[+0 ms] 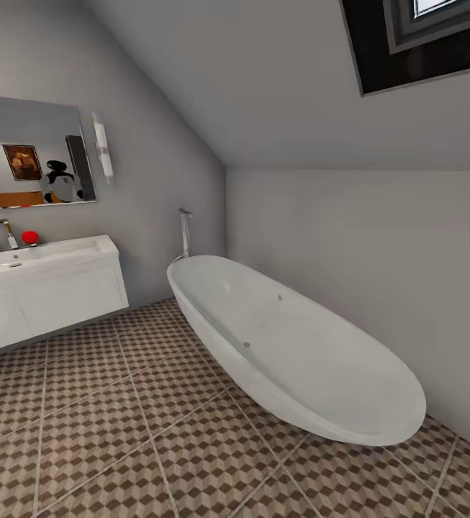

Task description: Take the four mousetraps from the cabinet in the bathroom and place them on the bathroom floor. Make sure all four end up on the same floor surface, and ensure that at least two of them are either under or directly next to the same bathroom sink.

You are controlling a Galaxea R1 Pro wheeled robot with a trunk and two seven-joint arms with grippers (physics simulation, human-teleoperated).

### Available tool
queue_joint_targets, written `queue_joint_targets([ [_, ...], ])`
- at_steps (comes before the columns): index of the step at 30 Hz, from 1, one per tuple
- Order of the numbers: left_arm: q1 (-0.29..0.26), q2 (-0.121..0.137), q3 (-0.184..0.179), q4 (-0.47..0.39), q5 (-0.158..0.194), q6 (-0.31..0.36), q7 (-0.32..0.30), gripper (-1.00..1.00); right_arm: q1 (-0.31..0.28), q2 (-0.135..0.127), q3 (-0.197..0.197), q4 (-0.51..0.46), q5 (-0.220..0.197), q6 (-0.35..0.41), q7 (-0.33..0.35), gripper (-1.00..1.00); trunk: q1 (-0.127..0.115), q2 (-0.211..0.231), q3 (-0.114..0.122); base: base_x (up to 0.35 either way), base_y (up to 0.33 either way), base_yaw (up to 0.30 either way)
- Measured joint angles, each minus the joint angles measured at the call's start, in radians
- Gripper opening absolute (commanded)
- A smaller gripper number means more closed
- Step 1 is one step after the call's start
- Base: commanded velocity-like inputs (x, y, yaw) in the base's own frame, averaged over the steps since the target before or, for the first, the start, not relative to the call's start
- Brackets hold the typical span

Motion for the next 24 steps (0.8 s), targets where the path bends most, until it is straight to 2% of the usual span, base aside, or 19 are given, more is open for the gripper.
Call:
queue_joint_targets([
  [9,0.051,-0.05,0.004,0.0,-0.002,-0.006,-0.001,1.0,-0.02,0.049,0.003,-0.002,0.001,-0.005,-0.001,1.0,0.0,0.0,0.0,0.0,0.0,0.0],
  [13,0.061,-0.073,0.004,0.0,-0.002,-0.006,-0.001,1.0,-0.021,0.05,0.001,-0.003,0.001,-0.006,-0.001,1.0,0.0,0.0,0.0,0.0,0.0,0.0],
  [24,0.062,-0.088,0.005,0.0,0.0,-0.005,-0.004,1.0,-0.021,0.051,-0.001,-0.003,0.001,-0.006,-0.001,1.0,0.0,0.0,0.0,0.0,0.0,0.0],
])
